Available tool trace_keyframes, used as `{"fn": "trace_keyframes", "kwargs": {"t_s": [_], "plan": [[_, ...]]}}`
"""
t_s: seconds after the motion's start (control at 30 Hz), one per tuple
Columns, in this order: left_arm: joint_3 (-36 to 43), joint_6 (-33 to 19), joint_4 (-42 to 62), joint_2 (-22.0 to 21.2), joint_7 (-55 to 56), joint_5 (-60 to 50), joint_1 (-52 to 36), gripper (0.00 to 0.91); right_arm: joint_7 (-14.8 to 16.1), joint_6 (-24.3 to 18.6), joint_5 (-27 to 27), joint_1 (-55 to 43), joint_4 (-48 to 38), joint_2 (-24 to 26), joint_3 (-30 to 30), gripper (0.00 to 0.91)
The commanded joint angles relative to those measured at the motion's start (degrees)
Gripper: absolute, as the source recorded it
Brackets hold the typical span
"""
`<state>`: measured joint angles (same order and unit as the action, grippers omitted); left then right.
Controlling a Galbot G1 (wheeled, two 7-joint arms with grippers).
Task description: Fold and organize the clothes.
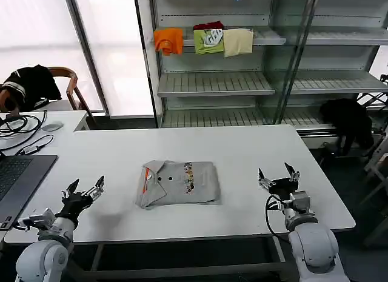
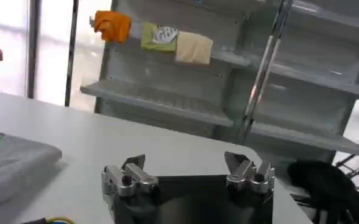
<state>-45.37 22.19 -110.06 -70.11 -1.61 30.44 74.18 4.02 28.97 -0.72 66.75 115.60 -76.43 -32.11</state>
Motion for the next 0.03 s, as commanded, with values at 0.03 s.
{"fn": "trace_keyframes", "kwargs": {"t_s": [0.03], "plan": [[0.03,0.29,1.39,0.05,1.68,0.50,-0.94,0.907,-0.88,0.06,-2.40,0.90,0.84,-0.19,1.17,0.907]]}}
